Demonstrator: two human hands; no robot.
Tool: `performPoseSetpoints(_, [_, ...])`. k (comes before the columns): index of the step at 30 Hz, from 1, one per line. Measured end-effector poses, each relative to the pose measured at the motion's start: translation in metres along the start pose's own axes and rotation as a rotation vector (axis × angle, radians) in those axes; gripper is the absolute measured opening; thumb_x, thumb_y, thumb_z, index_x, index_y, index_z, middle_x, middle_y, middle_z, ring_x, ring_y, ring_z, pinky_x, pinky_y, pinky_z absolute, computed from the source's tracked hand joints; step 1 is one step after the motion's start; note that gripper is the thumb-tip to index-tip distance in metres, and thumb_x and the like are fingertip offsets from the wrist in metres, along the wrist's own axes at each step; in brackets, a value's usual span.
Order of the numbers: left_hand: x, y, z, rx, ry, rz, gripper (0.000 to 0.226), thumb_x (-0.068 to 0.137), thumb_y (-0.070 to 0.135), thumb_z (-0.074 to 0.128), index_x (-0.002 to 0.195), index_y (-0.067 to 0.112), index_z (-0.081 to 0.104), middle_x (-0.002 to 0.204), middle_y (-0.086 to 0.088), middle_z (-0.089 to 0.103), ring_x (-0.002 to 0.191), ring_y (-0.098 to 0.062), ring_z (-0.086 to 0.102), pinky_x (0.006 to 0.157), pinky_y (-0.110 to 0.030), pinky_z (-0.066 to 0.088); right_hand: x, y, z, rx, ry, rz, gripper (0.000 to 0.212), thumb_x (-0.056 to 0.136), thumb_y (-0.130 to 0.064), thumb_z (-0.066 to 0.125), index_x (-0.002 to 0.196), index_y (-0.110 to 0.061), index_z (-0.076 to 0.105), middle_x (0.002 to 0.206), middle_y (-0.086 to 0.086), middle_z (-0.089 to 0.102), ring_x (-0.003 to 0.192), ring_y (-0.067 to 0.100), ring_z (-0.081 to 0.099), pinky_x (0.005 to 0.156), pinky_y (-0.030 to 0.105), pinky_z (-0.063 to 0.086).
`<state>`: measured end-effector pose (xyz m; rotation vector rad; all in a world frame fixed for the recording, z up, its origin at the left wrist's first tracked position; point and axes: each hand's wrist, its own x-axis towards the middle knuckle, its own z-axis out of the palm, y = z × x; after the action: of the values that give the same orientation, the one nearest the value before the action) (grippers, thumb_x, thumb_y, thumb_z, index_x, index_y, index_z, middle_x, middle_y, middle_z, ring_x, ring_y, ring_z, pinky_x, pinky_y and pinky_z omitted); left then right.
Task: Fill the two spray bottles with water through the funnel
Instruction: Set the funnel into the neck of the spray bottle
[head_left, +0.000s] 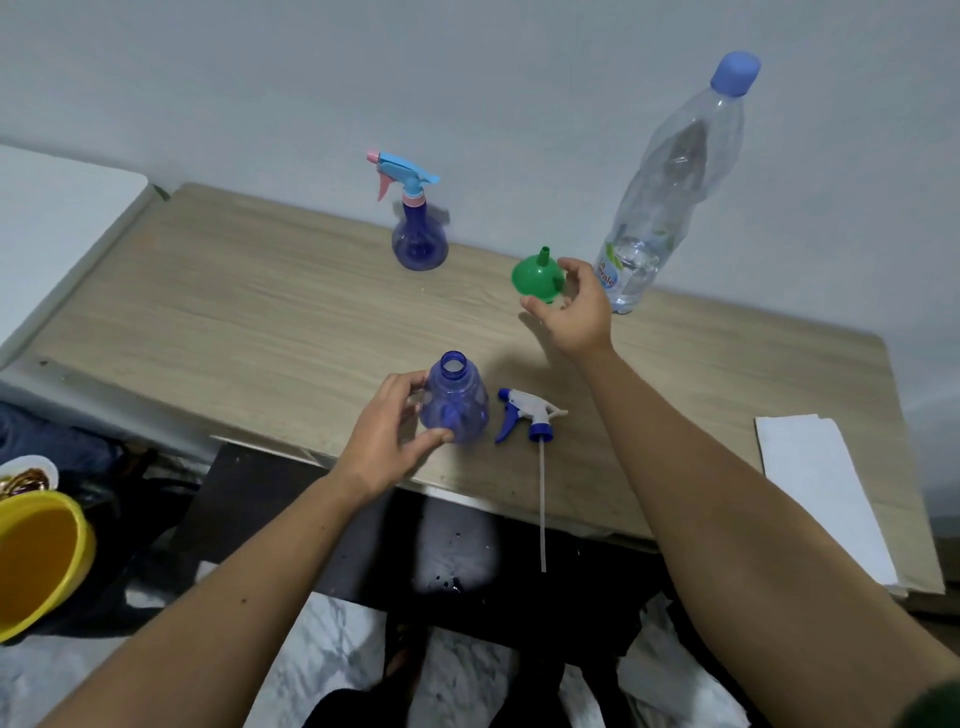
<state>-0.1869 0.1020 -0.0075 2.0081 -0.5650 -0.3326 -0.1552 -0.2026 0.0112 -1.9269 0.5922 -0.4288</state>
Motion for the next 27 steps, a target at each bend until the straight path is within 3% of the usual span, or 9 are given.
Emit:
performPoseSetpoints(2, [0.0, -0.001, 0.001, -0.005, 0.0, 0.005, 0.069, 0.082, 0.018, 0.092, 0.139, 0.026, 0.053, 0.135, 0.011, 0.055, 0.123, -0.002, 0.061, 0.106, -0.018, 0.049, 0.013, 0.003, 0.008, -0.026, -0.001, -0.01, 0.075, 0.077, -0.024, 0.092, 0.14, -0.012, 0.054, 0.131, 0.001, 0.058, 0.121, 0.017, 0.06, 0.09, 0.005, 0.046])
performPoseSetpoints(4, [0.0, -0.002, 0.002, -0.008, 0.002, 0.014, 0.07, 0.082, 0.02, 0.092, 0.14, 0.027, 0.053, 0.135, 0.016, 0.054, 0.123, -0.001, 0.061, 0.106, -0.016, 0.048, 0.022, 0.007, 0.017, -0.064, 0.003, -0.014, 0.077, 0.077, -0.031, 0.09, 0.142, -0.017, 0.053, 0.133, -0.001, 0.058, 0.123, 0.02, 0.06, 0.104, 0.028, 0.052])
performPoseSetpoints(6, [0.0, -0.003, 0.002, 0.008, 0.001, 0.031, 0.07, 0.082, 0.026, 0.091, 0.141, 0.024, 0.053, 0.135, 0.017, 0.054, 0.125, -0.003, 0.06, 0.107, -0.018, 0.047, 0.028, 0.01, 0.026, -0.128, 0.01, -0.016, 0.077, 0.079, -0.032, 0.086, 0.146, -0.017, 0.051, 0.138, 0.003, 0.057, 0.126, 0.021, 0.057, 0.111, 0.038, 0.048])
performPoseSetpoints(10, [0.001, -0.004, 0.0, 0.04, -0.01, 0.039, 0.074, 0.082, 0.022, 0.091, 0.145, 0.017, 0.053, 0.135, 0.01, 0.056, 0.127, -0.007, 0.059, 0.11, -0.023, 0.047, 0.037, 0.014, 0.039, -0.214, 0.075, 0.009, 0.075, 0.085, -0.025, 0.084, 0.149, -0.01, 0.049, 0.145, 0.008, 0.053, 0.134, 0.024, 0.051, 0.113, 0.032, 0.038])
performPoseSetpoints(15, [0.0, -0.003, 0.0, 0.025, -0.013, 0.026, 0.074, 0.083, 0.019, 0.091, 0.146, 0.017, 0.053, 0.136, 0.009, 0.056, 0.13, -0.009, 0.059, 0.112, -0.027, 0.048, 0.044, 0.025, 0.049, -0.292, 0.118, 0.026, 0.069, 0.085, -0.019, 0.083, 0.146, -0.008, 0.053, 0.146, 0.011, 0.053, 0.137, 0.03, 0.047, 0.118, 0.037, 0.037])
performPoseSetpoints(23, [0.001, -0.004, 0.0, 0.026, -0.021, 0.024, 0.073, 0.084, 0.018, 0.09, 0.145, 0.023, 0.052, 0.137, 0.01, 0.055, 0.13, -0.01, 0.06, 0.113, -0.034, 0.049, 0.037, 0.031, 0.044, -0.235, 0.12, 0.01, 0.062, 0.078, -0.02, 0.088, 0.134, -0.014, 0.062, 0.132, 0.007, 0.06, 0.123, 0.028, 0.055, 0.103, 0.029, 0.042])
performPoseSetpoints(27, [0.002, -0.007, 0.001, 0.004, -0.027, 0.025, 0.072, 0.084, 0.018, 0.09, 0.145, 0.021, 0.053, 0.139, 0.008, 0.056, 0.129, -0.013, 0.061, 0.113, -0.035, 0.051, 0.023, 0.023, 0.036, -0.163, 0.13, -0.04, 0.063, 0.073, -0.031, 0.09, 0.129, -0.018, 0.064, 0.122, -0.002, 0.058, 0.116, 0.023, 0.06, 0.101, 0.04, 0.052])
